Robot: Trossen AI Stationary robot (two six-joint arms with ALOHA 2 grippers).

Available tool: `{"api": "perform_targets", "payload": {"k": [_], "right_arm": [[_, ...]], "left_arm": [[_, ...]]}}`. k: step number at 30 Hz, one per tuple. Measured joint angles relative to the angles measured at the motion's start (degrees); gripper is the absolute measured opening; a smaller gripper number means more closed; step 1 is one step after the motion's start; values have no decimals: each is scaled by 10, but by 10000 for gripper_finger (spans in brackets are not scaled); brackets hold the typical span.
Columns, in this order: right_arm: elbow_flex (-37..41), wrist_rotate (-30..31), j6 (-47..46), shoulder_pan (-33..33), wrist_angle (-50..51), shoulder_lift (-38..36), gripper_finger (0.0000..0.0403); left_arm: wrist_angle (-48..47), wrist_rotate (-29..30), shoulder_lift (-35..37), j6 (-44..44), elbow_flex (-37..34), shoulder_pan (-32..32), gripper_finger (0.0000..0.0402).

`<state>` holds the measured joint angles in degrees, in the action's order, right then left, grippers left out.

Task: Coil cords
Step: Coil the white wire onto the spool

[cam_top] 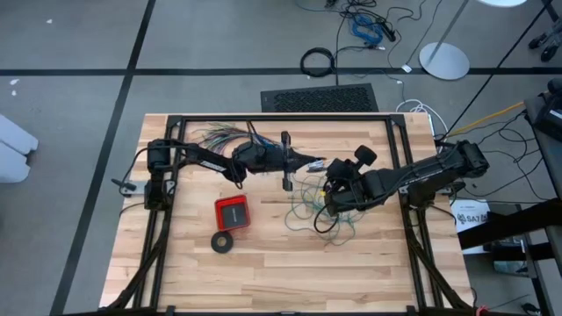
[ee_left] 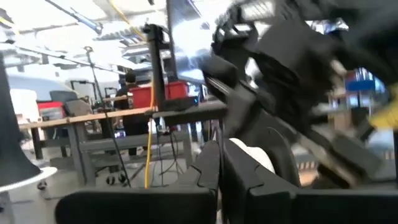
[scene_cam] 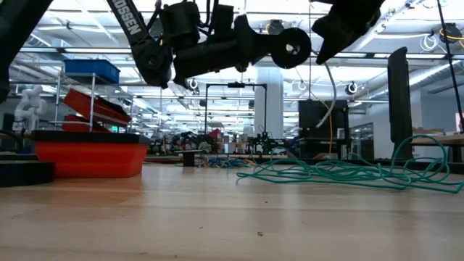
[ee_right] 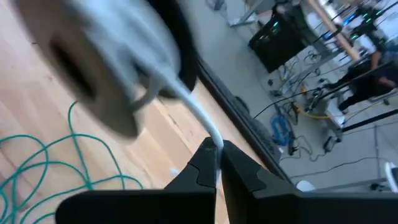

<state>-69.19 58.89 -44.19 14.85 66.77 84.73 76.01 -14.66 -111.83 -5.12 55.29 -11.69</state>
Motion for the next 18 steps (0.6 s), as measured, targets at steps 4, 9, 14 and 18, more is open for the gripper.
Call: {"api": "perform_targets", "payload": {"k": [4,9,14,18], "right_arm": [[42,64,-22,20,-48,0,0],[102,123,-30,37,-140,0,3],[147,141,-30,45,-206,0,7],[163,164,-31,54,-224,0,8]], "left_arm": [[34,-1,0,81,0,-13,8],[46,-3,0,105,0,-17,8],[46,2,0,106,0,-17,8],[47,2,0,106,0,-17,8]]}}
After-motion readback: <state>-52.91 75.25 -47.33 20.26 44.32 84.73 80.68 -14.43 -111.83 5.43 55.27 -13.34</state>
